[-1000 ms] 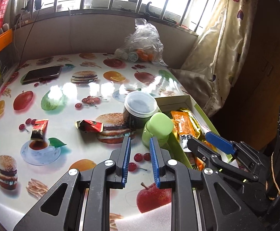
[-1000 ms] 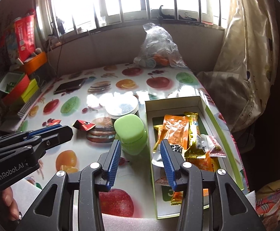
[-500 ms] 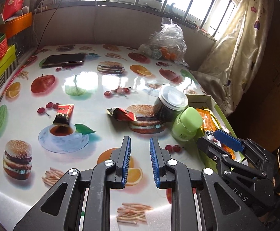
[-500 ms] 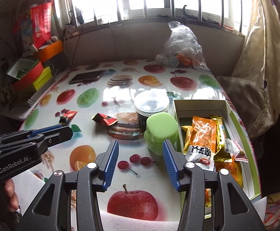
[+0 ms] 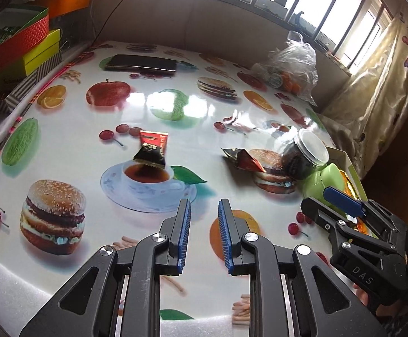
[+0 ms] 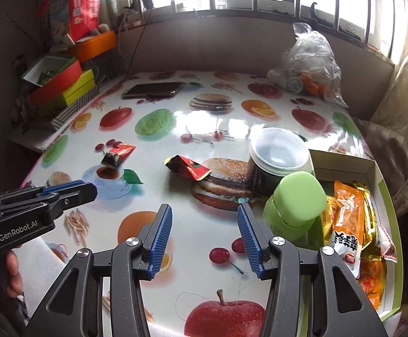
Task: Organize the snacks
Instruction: 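Move both open grippers from the box to the red candy packets, then grasp a red-gold candy with the right gripper while the left grasps the dark red candy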
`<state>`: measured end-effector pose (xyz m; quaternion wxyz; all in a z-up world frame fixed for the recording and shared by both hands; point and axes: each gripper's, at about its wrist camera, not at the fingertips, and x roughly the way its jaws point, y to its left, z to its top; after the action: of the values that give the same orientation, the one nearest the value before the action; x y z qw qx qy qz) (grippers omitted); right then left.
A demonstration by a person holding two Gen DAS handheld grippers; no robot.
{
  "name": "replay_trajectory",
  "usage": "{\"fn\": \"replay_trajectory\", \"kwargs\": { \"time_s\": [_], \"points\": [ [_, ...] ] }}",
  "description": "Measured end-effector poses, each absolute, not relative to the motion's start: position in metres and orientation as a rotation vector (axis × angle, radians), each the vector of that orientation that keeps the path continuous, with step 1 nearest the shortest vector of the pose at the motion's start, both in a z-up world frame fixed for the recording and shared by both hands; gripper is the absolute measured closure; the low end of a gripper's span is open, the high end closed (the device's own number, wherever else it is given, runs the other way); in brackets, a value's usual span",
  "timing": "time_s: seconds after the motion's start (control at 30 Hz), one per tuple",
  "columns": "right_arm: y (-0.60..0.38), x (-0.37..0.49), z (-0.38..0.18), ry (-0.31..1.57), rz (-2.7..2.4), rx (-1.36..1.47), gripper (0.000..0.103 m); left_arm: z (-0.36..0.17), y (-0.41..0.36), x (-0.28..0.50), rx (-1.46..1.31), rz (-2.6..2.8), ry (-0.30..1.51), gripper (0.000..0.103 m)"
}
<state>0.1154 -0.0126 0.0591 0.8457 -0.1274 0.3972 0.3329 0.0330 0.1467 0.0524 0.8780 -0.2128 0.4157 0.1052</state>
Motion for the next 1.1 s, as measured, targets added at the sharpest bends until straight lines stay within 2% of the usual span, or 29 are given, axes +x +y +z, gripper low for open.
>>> {"fn": "replay_trajectory", "kwargs": {
  "time_s": [0.27,0.33,0.37,1.1],
  "points": [
    [0.029,0.134,0.041,0.876,0.742,-0.335,0.055,0.039,0.184,0.033,-0.497,0.268,0.873,0.079],
    [0.038,0.141,0.035,0.891,0.743,-0.350,0.054,0.035,0.191,0.036,-0.507,0.272,0.881,0.043],
    [0.041,0.144,0.032,0.897,0.740,-0.357,0.054,0.034,0.194,0.038,-0.510,0.271,0.883,0.040],
    [0.078,0.183,0.002,0.945,0.724,-0.427,0.047,0.009,0.217,0.104,-0.419,0.301,0.984,0.039]
  ]
}}
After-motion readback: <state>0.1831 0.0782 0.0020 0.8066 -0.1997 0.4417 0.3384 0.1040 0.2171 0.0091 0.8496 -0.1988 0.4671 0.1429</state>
